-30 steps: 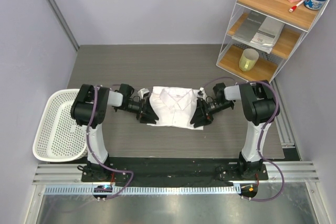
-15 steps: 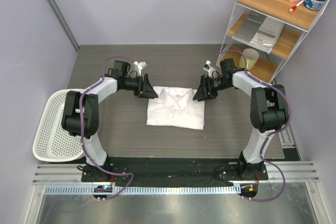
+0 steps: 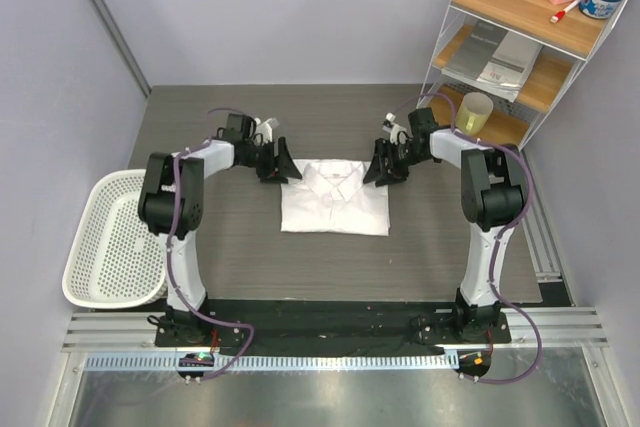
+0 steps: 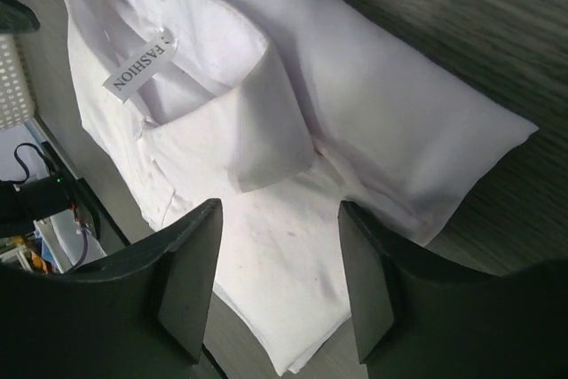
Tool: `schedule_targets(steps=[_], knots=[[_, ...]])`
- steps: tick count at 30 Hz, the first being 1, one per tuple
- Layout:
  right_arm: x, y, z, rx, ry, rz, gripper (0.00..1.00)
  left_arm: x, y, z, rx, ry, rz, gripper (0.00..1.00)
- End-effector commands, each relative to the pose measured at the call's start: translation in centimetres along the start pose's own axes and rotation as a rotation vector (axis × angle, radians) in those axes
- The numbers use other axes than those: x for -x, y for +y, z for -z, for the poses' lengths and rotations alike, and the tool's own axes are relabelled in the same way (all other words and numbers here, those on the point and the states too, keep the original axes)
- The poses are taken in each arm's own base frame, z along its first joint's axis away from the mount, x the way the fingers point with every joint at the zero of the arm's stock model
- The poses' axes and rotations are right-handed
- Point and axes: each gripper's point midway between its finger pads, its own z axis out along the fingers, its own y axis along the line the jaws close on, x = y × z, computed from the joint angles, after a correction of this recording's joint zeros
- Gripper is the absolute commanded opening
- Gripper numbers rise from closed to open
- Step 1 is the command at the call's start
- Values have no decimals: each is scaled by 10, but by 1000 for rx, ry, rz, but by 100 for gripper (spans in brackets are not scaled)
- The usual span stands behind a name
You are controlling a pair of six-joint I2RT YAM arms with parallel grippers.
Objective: Fold and stack the long sleeve shirts
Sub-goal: Neatly place the folded shirt to the corner
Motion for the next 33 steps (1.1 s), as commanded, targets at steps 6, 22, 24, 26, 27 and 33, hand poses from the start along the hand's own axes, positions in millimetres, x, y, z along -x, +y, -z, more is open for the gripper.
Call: schedule_targets(steps=[6, 22, 24, 26, 27, 33], knots=[[35, 78, 115, -111, -343, 199, 100, 24, -90, 93, 666, -312, -633, 100], [12, 62, 184, -355, -494, 211, 100, -81, -89, -61, 759, -27, -541, 100], [13, 57, 183, -359, -487, 200, 100, -83, -67, -63, 808, 30, -520, 100], [15, 55, 182, -354, -482, 193, 100, -73, -35, -63, 853, 65, -464, 100], [15, 55, 181, -348, -478, 193, 100, -67, -24, -61, 867, 78, -445, 100], [16, 43, 175, -351, -453, 175, 100, -5, 49, -32, 885, 185, -353, 100]])
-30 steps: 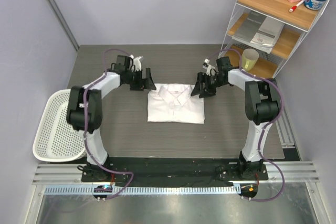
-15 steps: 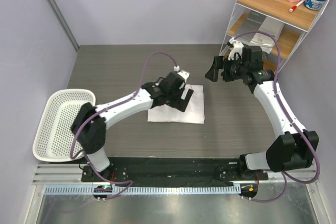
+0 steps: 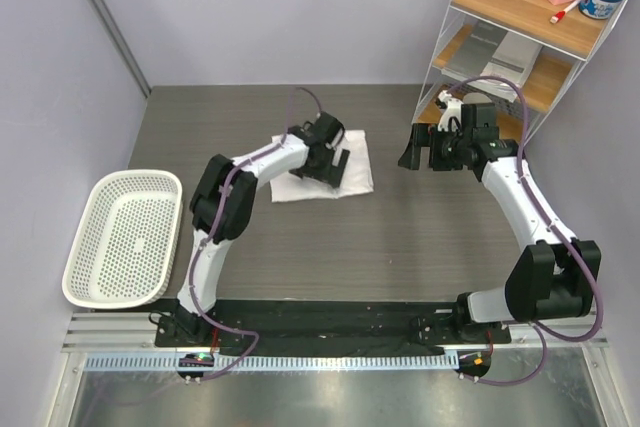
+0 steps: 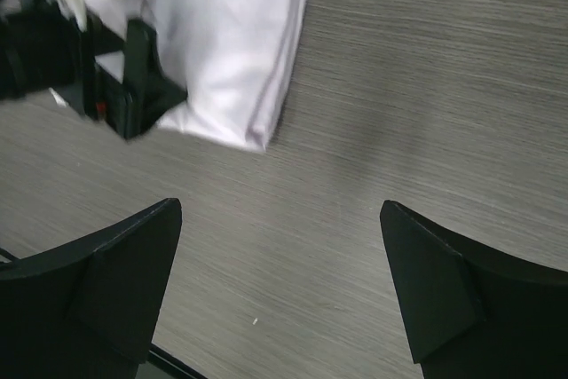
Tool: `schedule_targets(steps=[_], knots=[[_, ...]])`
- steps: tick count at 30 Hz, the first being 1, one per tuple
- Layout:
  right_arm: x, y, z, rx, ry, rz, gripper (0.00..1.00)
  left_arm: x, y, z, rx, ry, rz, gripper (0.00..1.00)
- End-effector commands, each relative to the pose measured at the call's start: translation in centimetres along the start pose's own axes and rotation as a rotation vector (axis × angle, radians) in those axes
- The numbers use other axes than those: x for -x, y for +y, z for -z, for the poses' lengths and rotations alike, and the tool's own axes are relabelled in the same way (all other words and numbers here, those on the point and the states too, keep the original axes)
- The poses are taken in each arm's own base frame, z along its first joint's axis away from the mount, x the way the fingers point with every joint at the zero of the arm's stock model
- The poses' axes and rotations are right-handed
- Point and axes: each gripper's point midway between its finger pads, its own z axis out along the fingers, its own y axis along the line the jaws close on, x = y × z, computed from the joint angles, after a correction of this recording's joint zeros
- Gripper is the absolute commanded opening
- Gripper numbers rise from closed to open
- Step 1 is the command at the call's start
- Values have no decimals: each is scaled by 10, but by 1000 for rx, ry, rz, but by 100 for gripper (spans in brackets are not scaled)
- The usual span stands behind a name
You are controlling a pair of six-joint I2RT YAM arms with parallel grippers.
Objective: Fold and stack the long sleeve shirts
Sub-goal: Neatly place the folded shirt to the corner
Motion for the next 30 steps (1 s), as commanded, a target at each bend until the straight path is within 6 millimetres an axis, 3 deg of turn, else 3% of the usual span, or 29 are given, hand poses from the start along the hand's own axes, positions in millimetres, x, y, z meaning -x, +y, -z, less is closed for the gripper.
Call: schedule_targets(steps=[1, 2, 4, 5, 6, 8, 9, 16, 17, 20, 24, 26, 30], knots=[[11, -7, -3, -4, -20, 17, 100, -11, 103, -38, 82, 175, 2, 100], [9, -10, -4, -6, -15, 16, 100, 0, 127, -41, 86, 178, -43, 100], [6, -13, -6, -6, -4, 13, 100, 7, 155, -42, 87, 195, -46, 100], [6, -15, -6, -9, -2, 7, 100, 23, 167, -43, 75, 171, -58, 100], [7, -16, -5, -8, -4, 10, 100, 26, 192, -42, 63, 170, -26, 100], [7, -17, -6, -7, 0, 5, 100, 36, 211, -43, 50, 169, -14, 100], [6, -18, -7, -5, 4, 4, 100, 37, 229, -43, 56, 175, -38, 100], [2, -16, -9, 13, 24, 3, 100, 34, 302, -43, 76, 177, -82, 99], [4, -25, -5, -7, 14, -14, 100, 33, 311, -42, 94, 173, -81, 99], [2, -25, -3, -5, 17, -13, 100, 31, 337, -42, 134, 164, -75, 99], [1, -25, -3, -6, 23, -18, 100, 23, 353, -44, 158, 181, -36, 98], [0, -25, -2, -8, 24, -20, 100, 11, 372, -39, 169, 191, 24, 98], [-2, -27, -4, -9, 29, -22, 100, -2, 387, -29, 175, 189, 105, 96]])
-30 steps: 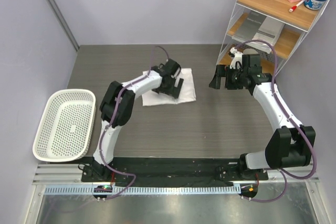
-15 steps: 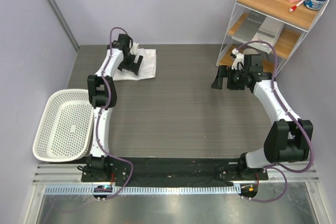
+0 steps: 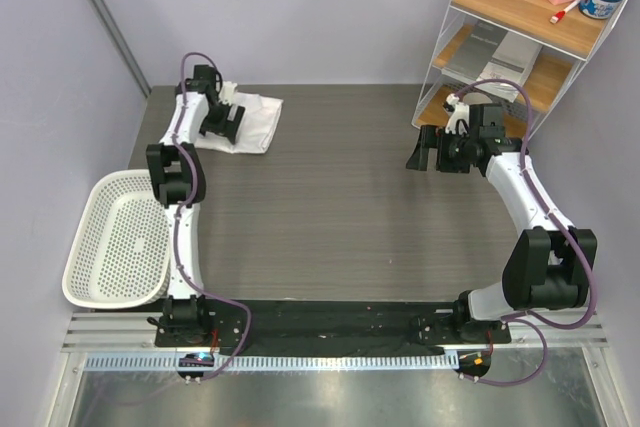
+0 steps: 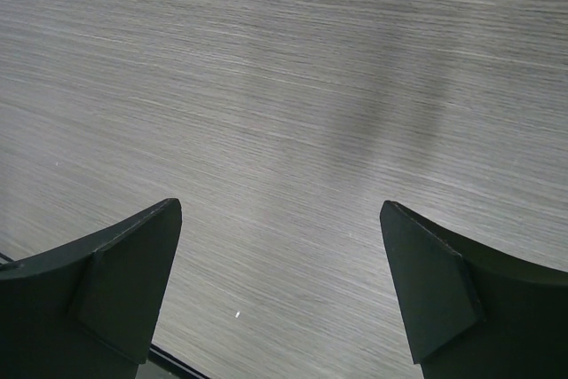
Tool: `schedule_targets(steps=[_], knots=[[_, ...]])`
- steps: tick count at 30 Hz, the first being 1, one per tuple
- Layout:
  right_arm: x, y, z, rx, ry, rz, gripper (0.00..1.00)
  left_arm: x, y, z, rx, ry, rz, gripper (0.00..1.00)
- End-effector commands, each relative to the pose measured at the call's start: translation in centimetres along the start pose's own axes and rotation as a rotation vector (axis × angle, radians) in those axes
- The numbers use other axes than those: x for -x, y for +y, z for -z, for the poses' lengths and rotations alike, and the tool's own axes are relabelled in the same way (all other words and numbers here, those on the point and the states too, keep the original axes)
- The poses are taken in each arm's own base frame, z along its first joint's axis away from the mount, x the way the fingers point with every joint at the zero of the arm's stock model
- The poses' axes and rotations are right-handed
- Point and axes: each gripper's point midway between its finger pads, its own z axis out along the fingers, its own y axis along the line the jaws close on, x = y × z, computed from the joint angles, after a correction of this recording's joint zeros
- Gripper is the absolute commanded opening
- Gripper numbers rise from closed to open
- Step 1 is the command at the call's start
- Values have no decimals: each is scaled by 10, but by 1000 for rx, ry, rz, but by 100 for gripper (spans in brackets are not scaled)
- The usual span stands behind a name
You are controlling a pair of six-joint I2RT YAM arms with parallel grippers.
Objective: Fold and stack the long sleeve shirts
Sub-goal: Neatly place the folded shirt to the corner
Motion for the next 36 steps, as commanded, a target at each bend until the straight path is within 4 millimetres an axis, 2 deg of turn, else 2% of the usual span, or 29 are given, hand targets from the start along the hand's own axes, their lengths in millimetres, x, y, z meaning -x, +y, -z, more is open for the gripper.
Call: schedule_targets(steps=[1, 2, 3, 6, 7, 14, 17, 18, 20, 21, 24, 26, 28, 35, 36], knots=[[10, 5, 6, 15, -29, 28, 100, -60, 45, -11, 67, 145, 90, 96], [11, 5, 6, 19, -29, 27, 100, -58, 47, -3, 65, 129, 105, 95], [10, 6, 6, 21, -29, 27, 100, -69, 48, -4, 52, 148, 125, 94], [8, 7, 4, 32, -20, 19, 100, -67, 44, 5, 40, 116, 138, 94], [7, 7, 3, 34, -17, 16, 100, -63, 41, 7, 24, 95, 151, 94], [9, 10, 7, 45, -26, 10, 100, -41, 52, 25, 51, 44, 145, 98], [11, 13, 11, 49, -34, 16, 100, -18, 44, 51, 6, -60, 132, 99], [11, 14, 12, 52, -36, 17, 100, -14, 39, 70, -6, -96, 127, 100], [11, 17, 14, 61, -40, 16, 100, -3, 36, 88, -5, -165, 98, 100], [11, 18, 14, 65, -37, 14, 100, 4, 35, 110, 11, -206, 88, 100], [10, 20, 16, 74, -40, 8, 100, -4, 18, 122, -31, -190, 64, 100], [10, 22, 17, 80, -43, 3, 100, -15, 7, 127, -61, -150, 58, 100], [12, 24, 19, 86, -50, 4, 100, -20, 5, 132, -61, -144, 71, 100], [13, 27, 24, 89, -67, 4, 100, -52, -9, 111, -76, -39, 128, 100], [13, 27, 24, 91, -69, 5, 100, -62, -12, 105, -76, -15, 144, 100]])
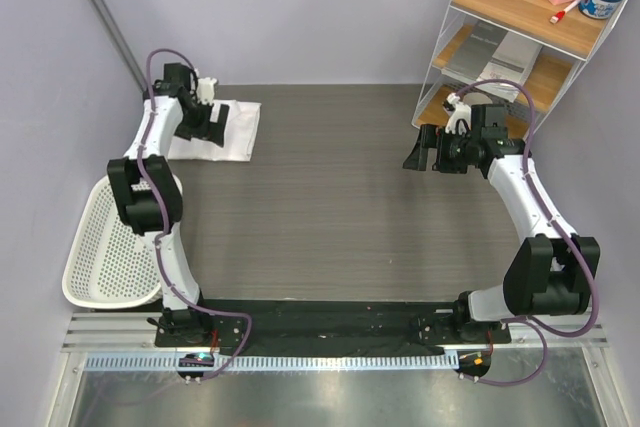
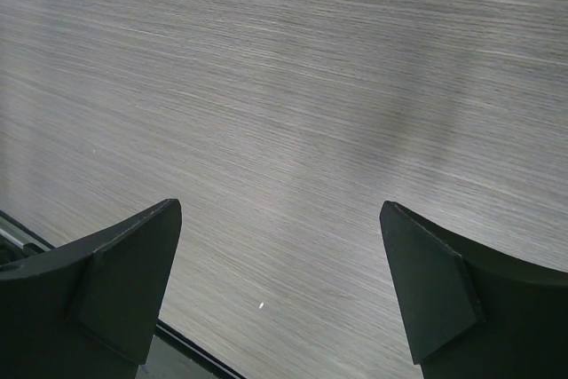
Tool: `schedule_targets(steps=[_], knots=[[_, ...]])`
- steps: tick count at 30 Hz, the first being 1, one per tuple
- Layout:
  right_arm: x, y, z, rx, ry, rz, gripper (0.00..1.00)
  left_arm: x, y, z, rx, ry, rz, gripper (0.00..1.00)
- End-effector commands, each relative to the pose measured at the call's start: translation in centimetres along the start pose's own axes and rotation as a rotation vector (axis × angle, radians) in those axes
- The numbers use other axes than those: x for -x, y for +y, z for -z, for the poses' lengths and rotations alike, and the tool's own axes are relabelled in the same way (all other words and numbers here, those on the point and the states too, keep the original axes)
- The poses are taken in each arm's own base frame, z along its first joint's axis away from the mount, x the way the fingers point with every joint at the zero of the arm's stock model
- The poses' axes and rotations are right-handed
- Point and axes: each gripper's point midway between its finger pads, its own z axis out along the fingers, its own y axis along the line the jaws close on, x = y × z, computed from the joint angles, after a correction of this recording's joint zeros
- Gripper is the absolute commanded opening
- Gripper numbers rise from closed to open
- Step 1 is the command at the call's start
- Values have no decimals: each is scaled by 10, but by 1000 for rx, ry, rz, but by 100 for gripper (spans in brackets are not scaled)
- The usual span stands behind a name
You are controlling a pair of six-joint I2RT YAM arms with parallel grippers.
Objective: Fold and stack the long sleeve shirts
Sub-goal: Neatly place the folded shirt to the corner
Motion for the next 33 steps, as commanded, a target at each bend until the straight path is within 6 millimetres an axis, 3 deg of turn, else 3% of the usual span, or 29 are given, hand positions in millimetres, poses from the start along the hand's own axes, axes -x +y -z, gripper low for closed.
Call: schedule_targets(steps=[1, 12, 22, 29, 33], knots=[[14, 12, 14, 23, -62, 19, 100, -34, -6, -16, -5, 94, 61, 100], [12, 11, 13, 21, -58, 15, 100, -58, 7, -76, 75, 120, 117, 100], [10, 5, 6, 8, -38, 3, 100, -38, 12, -114, 61, 92, 178, 100], [8, 1, -1, 7, -18, -8, 100, -17, 12, -132, 41, 51, 226, 100], [12, 2, 0, 12, -25, -3, 100, -3, 17, -130, 57, 21, 248, 100]])
